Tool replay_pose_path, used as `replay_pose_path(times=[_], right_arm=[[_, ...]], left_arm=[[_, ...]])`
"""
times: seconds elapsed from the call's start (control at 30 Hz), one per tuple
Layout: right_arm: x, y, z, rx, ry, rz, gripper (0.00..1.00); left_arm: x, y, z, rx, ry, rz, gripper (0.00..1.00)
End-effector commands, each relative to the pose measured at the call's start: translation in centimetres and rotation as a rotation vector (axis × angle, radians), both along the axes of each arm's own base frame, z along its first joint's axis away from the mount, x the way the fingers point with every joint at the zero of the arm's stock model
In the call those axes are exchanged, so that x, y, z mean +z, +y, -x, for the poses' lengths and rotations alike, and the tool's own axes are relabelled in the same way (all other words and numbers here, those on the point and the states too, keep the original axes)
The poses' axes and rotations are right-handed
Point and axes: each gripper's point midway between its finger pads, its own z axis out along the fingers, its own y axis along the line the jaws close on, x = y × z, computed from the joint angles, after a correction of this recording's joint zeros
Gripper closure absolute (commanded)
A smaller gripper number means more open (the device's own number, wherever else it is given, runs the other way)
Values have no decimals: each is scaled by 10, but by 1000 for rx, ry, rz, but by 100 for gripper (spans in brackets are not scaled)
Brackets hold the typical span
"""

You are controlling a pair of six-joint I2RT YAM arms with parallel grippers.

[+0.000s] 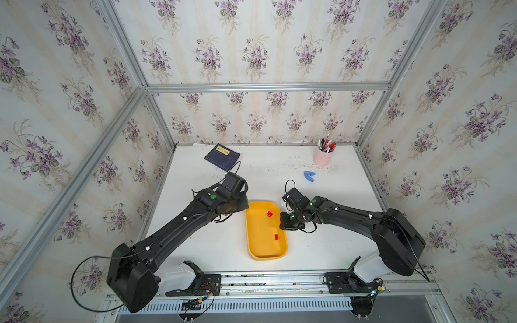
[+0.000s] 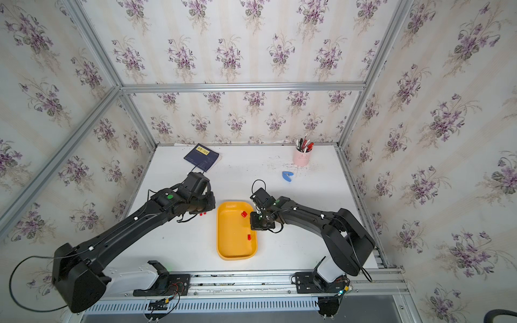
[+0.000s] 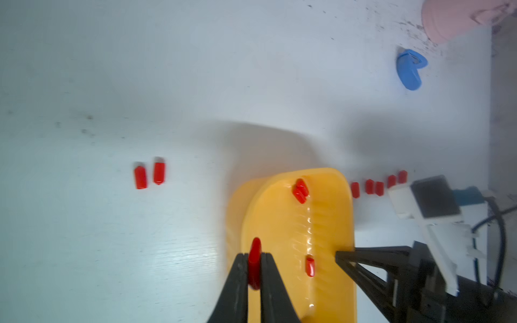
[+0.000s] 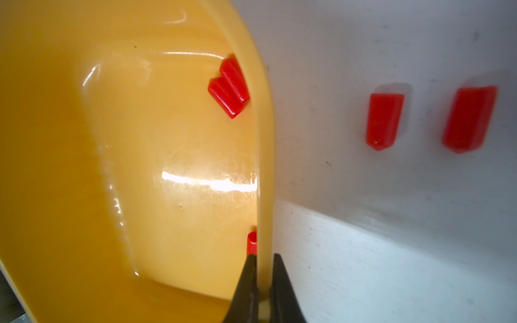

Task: Take the screw protection sleeves out of the storage box
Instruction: Place the screw protection sleeve at the center of the board.

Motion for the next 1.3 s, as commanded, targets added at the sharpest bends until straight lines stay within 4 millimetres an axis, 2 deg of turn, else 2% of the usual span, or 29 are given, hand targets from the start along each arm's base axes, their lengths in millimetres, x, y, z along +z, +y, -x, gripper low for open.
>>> replay_pose_path(times=[0.0, 0.1, 0.37, 0.57, 0.87, 1.27], right_arm=[[-4, -7, 3, -6, 18, 38, 100], [-4, -6, 3, -5, 19, 37, 100], [-2, -7, 3, -3, 19, 41, 100], [-3, -7, 4, 0, 21, 42, 100], [-4, -7, 4, 8, 24, 46, 100], [-5, -7, 4, 11, 26, 50, 100]], left_arm=[[-10, 14, 1, -62, 9, -68, 86], [-24, 13, -8, -91, 15, -98, 86], [-78, 8, -33, -130, 76, -192, 87], [-104, 8, -45, -158, 111, -264, 87], [-126, 13, -46, -172, 161, -319, 88], [-137, 19, -42, -166, 185, -353, 87]])
